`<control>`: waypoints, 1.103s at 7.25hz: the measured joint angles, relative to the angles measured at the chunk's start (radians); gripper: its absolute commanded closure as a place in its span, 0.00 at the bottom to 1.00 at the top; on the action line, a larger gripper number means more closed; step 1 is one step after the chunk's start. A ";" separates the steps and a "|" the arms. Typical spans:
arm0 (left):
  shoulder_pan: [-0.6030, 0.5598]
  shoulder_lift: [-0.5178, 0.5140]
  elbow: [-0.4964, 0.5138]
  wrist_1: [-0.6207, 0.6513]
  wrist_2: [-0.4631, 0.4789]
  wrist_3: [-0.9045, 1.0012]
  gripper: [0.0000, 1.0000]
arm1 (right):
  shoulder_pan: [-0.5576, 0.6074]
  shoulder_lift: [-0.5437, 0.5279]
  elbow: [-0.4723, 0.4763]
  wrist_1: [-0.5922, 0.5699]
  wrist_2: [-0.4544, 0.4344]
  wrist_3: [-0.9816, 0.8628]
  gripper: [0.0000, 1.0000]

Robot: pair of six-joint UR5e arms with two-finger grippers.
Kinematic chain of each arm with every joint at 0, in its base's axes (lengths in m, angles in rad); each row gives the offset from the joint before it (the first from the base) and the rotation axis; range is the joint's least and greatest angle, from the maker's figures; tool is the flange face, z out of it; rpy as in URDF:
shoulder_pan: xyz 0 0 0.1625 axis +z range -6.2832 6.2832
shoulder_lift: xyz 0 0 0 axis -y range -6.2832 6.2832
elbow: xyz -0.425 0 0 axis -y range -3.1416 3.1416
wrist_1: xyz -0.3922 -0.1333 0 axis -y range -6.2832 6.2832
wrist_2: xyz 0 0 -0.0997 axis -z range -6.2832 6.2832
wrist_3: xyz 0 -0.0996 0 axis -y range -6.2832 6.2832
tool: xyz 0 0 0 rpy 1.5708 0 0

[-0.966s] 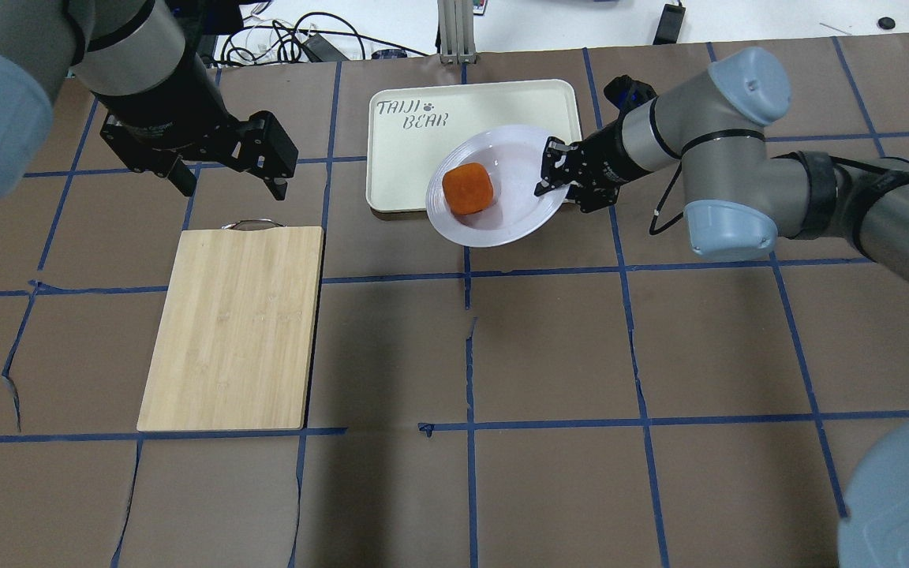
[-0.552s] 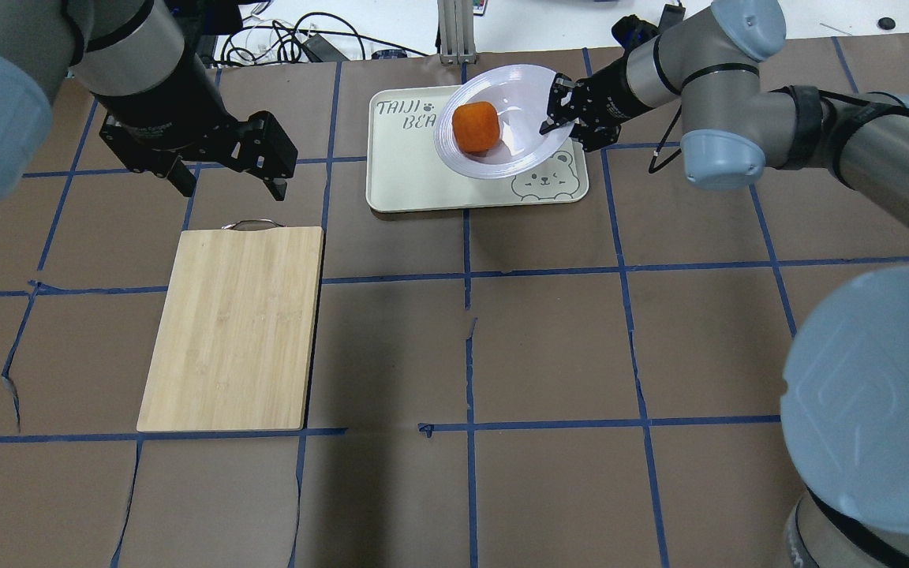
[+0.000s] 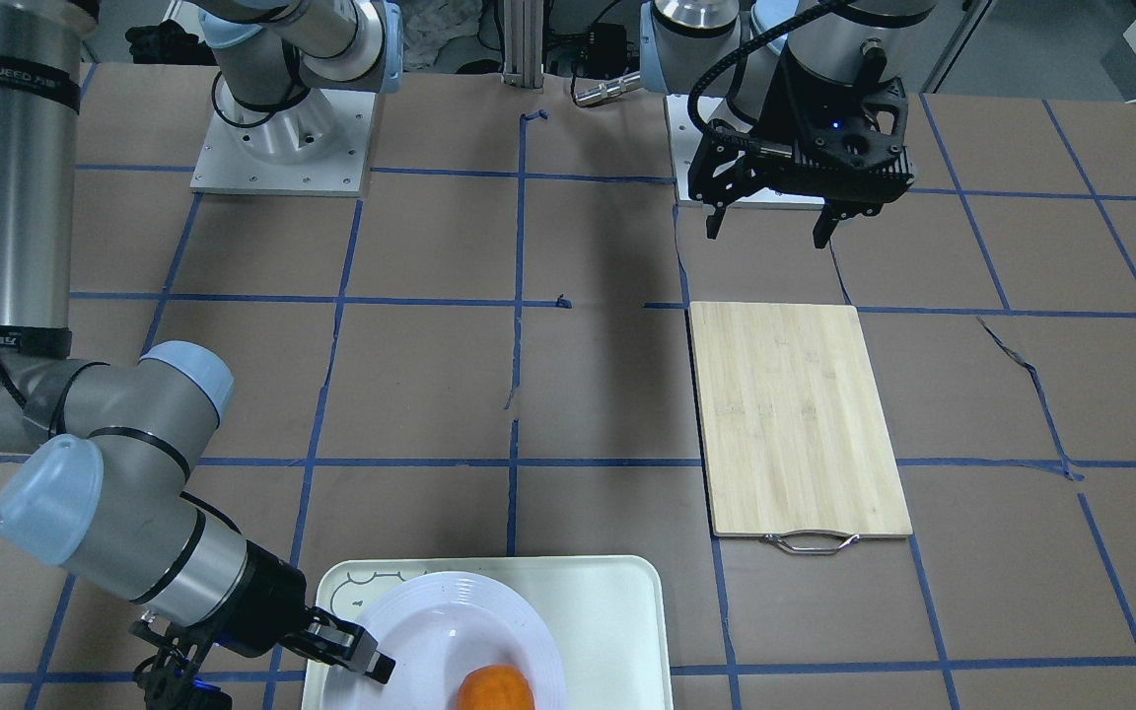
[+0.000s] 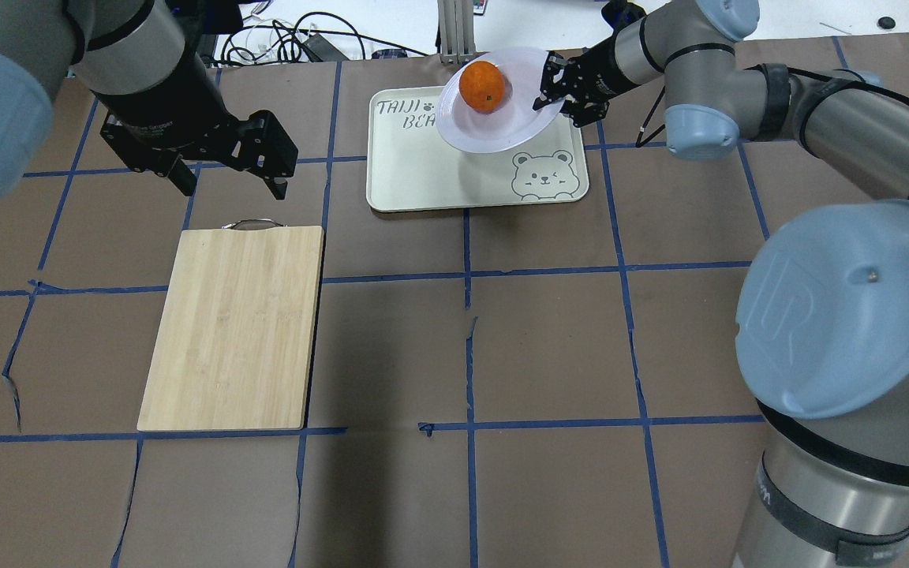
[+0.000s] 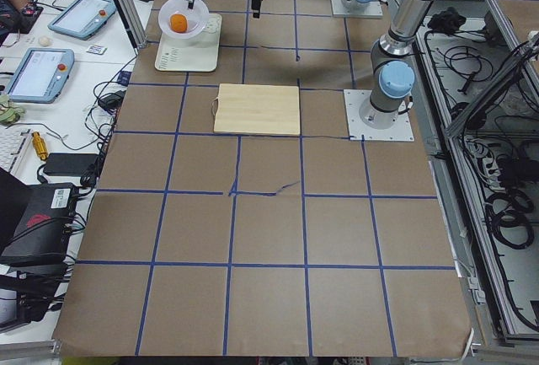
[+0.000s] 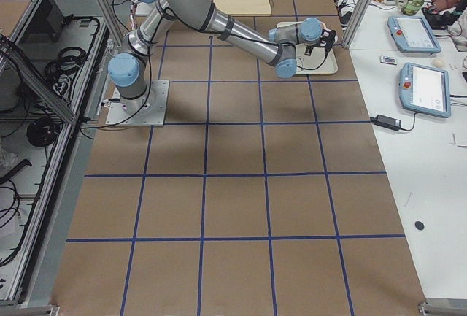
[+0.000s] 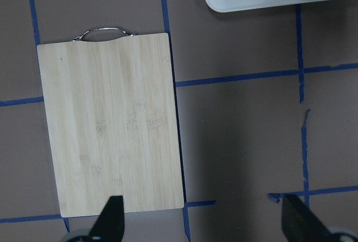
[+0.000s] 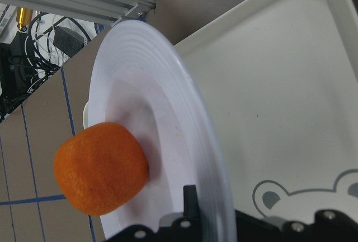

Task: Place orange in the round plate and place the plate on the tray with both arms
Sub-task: 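Lift the plate with the right gripper and set it onto the bear tray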

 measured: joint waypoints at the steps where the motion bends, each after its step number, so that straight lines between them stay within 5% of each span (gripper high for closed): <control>1: 0.000 0.000 0.000 0.000 0.000 0.000 0.00 | 0.009 0.017 -0.003 -0.007 0.006 0.000 0.95; 4: 0.001 0.000 0.000 0.000 0.000 0.000 0.00 | 0.024 0.041 0.010 -0.022 0.012 0.000 0.94; 6: 0.001 0.000 0.000 0.000 -0.001 0.000 0.00 | 0.025 0.050 0.028 -0.038 0.026 0.000 0.76; 7: 0.001 0.000 0.000 0.000 -0.001 0.000 0.00 | 0.025 0.049 0.036 -0.041 0.024 -0.001 0.39; 8: 0.001 0.000 0.000 0.000 -0.001 0.000 0.00 | 0.025 0.046 0.041 -0.041 0.016 -0.001 0.27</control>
